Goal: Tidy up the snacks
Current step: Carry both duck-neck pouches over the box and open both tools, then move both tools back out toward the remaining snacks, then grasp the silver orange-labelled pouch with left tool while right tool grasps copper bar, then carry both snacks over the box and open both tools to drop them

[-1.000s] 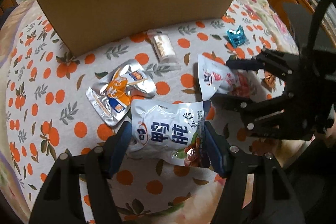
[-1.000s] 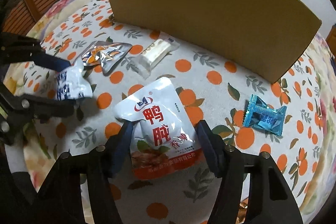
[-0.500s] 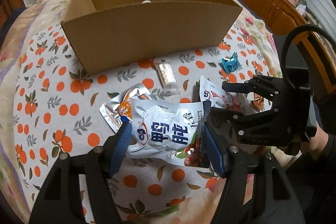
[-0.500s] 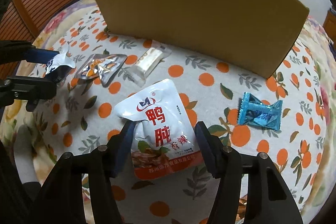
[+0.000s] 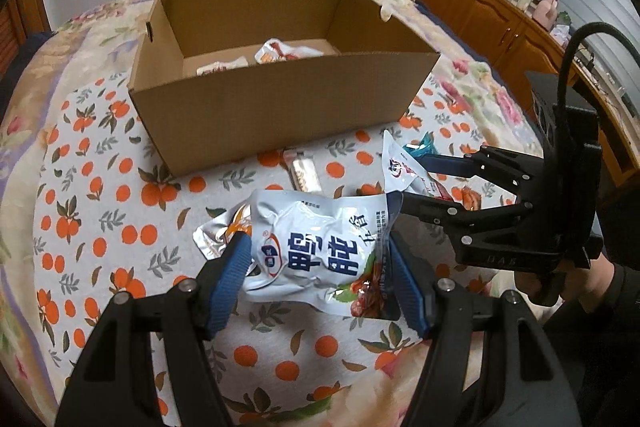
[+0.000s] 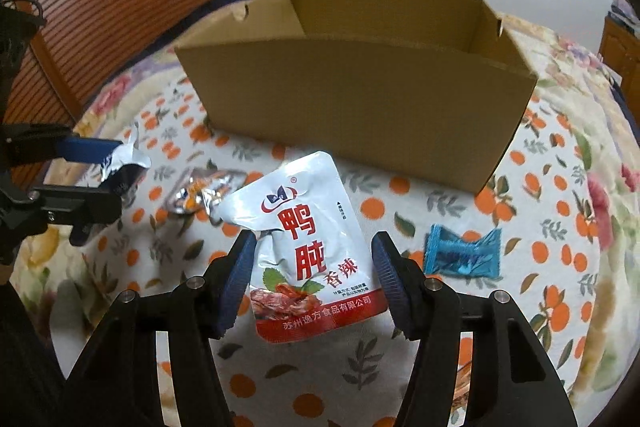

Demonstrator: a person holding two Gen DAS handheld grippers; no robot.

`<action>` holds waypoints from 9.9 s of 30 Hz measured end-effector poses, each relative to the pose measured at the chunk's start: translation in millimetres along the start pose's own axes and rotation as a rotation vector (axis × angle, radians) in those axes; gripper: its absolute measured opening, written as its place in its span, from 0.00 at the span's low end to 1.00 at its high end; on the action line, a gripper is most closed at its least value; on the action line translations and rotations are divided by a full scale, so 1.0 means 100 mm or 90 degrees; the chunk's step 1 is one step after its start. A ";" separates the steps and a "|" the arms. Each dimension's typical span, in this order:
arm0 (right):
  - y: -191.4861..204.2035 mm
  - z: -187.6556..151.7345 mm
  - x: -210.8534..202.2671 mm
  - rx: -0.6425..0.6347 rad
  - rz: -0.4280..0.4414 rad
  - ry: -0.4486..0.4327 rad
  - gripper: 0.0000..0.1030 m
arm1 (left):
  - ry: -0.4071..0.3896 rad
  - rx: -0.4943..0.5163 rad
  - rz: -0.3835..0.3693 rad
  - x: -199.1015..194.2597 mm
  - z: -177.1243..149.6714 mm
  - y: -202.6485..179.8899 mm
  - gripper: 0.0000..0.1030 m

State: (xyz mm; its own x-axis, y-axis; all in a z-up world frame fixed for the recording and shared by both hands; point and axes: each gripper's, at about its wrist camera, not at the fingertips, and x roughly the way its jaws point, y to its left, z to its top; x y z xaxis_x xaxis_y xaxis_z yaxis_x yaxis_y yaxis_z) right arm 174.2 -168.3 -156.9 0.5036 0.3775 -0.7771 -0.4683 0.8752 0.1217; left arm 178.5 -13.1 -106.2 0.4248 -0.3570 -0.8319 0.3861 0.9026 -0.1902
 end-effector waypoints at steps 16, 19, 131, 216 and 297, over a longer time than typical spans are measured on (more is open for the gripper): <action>0.01 0.33 -0.53 -0.004 -0.010 -0.114 0.59 | -0.096 0.008 0.028 -0.39 0.29 0.02 0.65; 0.01 0.41 -0.67 0.000 -0.010 -0.142 0.59 | -0.116 -0.001 0.030 -0.46 0.37 0.07 0.65; -0.30 0.26 -1.09 0.058 -0.122 -0.056 0.66 | -0.169 -0.056 0.107 -0.51 0.61 0.58 0.92; -0.78 -0.71 -0.18 0.193 -0.179 0.146 0.19 | 0.085 0.075 0.050 0.94 0.00 0.49 0.36; -0.31 1.47 -0.52 -0.006 -0.103 -0.118 0.19 | -0.169 -0.004 0.100 0.01 1.48 0.42 0.36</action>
State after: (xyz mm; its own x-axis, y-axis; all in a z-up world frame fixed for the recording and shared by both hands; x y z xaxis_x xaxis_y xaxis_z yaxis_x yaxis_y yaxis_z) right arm 269.5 -170.7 -29.4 0.6963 0.2830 -0.6596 -0.3770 0.9262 -0.0007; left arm 316.9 -11.1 -37.9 0.6787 -0.2621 -0.6860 0.2936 0.9531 -0.0736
